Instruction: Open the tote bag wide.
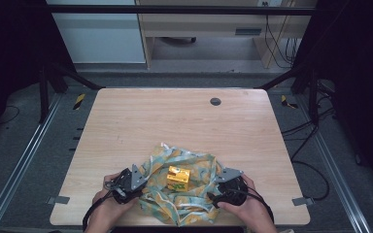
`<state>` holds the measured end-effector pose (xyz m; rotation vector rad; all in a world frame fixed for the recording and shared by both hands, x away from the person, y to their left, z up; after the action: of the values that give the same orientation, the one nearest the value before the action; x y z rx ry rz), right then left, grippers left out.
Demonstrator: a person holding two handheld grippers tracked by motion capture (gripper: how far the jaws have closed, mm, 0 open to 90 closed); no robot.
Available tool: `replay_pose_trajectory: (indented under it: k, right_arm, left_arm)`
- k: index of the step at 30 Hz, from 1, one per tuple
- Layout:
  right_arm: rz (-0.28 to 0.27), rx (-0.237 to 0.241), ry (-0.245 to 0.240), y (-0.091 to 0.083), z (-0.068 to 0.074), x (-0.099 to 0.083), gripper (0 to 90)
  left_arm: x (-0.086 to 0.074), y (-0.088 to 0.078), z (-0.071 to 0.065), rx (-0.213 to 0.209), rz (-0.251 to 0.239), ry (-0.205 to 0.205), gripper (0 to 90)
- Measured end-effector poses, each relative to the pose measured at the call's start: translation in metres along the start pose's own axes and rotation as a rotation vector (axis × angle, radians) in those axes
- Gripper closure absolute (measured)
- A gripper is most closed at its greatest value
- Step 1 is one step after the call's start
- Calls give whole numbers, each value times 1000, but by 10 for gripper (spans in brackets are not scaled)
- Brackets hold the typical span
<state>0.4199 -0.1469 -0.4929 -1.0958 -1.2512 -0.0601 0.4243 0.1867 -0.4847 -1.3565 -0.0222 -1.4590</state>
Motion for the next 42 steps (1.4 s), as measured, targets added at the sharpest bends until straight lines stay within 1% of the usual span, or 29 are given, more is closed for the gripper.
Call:
replay_pose_trajectory:
  k: [4,5,6,7,8,9,10,11,13,14,15,16,17,19,20,21,22,23,25,26,28,29,31,32,33,34,36,38,42]
  right_arm:
    - [-16,6,4,-2,-1,1,191]
    - [-42,5,4,-4,-2,4,182]
    - [-56,-2,8,-6,-2,6,175]
    - [-69,-5,3,-8,-2,8,169]
    - [-69,-5,3,-8,-2,8,169]
    - [-102,-11,2,-12,-3,12,159]
    - [-102,-11,2,-12,-3,12,159]
    - [-121,-18,0,-17,-4,15,149]
    - [-145,-26,4,-21,-6,18,139]
    - [-145,-26,4,-21,-6,18,139]
    - [-159,-32,11,-24,-7,19,134]
    - [-192,-45,16,-29,-10,23,130]
    - [-211,-56,17,-33,-11,25,129]
    - [-251,-74,38,-38,-16,28,130]
    - [-251,-74,38,-38,-16,28,130]
    - [-286,-97,60,-42,-22,30,132]
    - [-295,-111,75,-44,-25,31,132]
    - [-306,-128,84,-45,-29,31,131]
    - [-313,-143,100,-46,-33,30,131]
    - [-319,-167,123,-47,-40,29,129]
    - [-322,-181,133,-47,-44,28,128]
    - [-319,-207,147,-48,-51,26,125]
    - [-325,-226,162,-48,-57,24,126]
    - [-325,-226,162,-48,-57,24,126]
    - [-329,-241,178,-49,-63,22,126]
    - [-329,-248,182,-49,-66,21,126]
    - [-329,-253,187,-49,-69,20,124]
    - [-315,-282,205,-46,-78,16,114]
    - [-305,-318,232,-42,-88,9,107]
  left_arm:
    - [0,-5,1,-9,-29,-21,498]
    - [2,-10,2,1,-54,-31,477]
    - [2,-10,2,1,-54,-31,461]
    - [5,-15,4,4,-93,-47,445]
    - [5,-15,4,4,-93,-47,431]
    - [7,-19,6,13,-139,-89,408]
    - [7,-19,6,13,-139,-89,384]
    - [11,-23,8,18,-188,-120,378]
    - [14,-29,9,27,-232,-143,358]
    - [14,-29,9,27,-232,-143,345]
    - [16,-32,10,27,-254,-158,345]
    - [18,-37,11,28,-298,-197,310]
    - [20,-39,13,35,-327,-206,294]
    - [21,-44,15,46,-355,-242,264]
    - [21,-44,15,46,-355,-242,246]
    - [22,-48,21,67,-378,-260,236]
    - [22,-48,21,67,-378,-260,225]
    - [20,-52,28,86,-396,-283,214]
    - [18,-52,33,98,-401,-296,205]
    - [13,-53,41,118,-397,-320,200]
    - [11,-53,46,127,-395,-329,199]
    - [5,-53,54,144,-384,-350,199]
    - [0,-53,62,163,-374,-364,198]
    - [0,-53,62,163,-374,-364,196]
    - [-5,-54,70,177,-368,-380,195]
    - [-5,-54,70,177,-368,-380,195]
    - [-11,-53,77,194,-358,-393,189]
    - [-18,-51,86,219,-337,-392,182]
    - [-26,-48,95,232,-324,-414,165]
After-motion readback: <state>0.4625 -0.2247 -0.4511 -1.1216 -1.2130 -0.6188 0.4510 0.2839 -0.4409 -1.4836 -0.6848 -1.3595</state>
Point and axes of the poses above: each handheld gripper's, and its own axes: y roughly forward along the jaws, x roughly out of its top, z roughly to its left, the point moved 1 cm from there along y, roughly forward along the jaws, and after that the axes turned 11 degrees about -z, right-handed, at the moved point
